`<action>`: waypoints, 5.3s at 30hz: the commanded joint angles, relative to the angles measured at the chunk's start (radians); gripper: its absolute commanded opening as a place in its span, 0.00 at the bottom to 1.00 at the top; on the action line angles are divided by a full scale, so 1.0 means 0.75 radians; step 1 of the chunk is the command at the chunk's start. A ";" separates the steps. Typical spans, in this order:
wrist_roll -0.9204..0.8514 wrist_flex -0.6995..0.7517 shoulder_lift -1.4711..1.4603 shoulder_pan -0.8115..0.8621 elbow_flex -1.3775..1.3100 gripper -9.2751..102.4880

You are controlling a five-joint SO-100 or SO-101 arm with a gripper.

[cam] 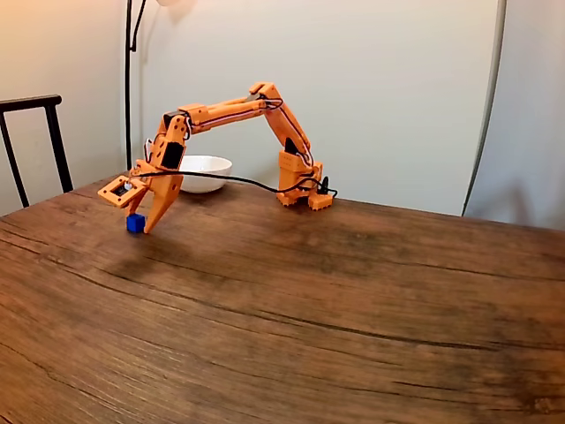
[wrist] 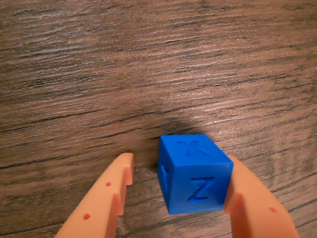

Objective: Grasp the cube and drop it in the bowl

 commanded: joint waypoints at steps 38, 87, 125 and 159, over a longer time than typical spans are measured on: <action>0.086 0.462 0.106 -0.020 -0.468 0.13; 0.282 0.941 1.012 0.720 0.031 0.13; 0.331 0.303 1.225 1.031 0.955 0.36; -0.252 0.976 2.109 -0.438 0.616 0.08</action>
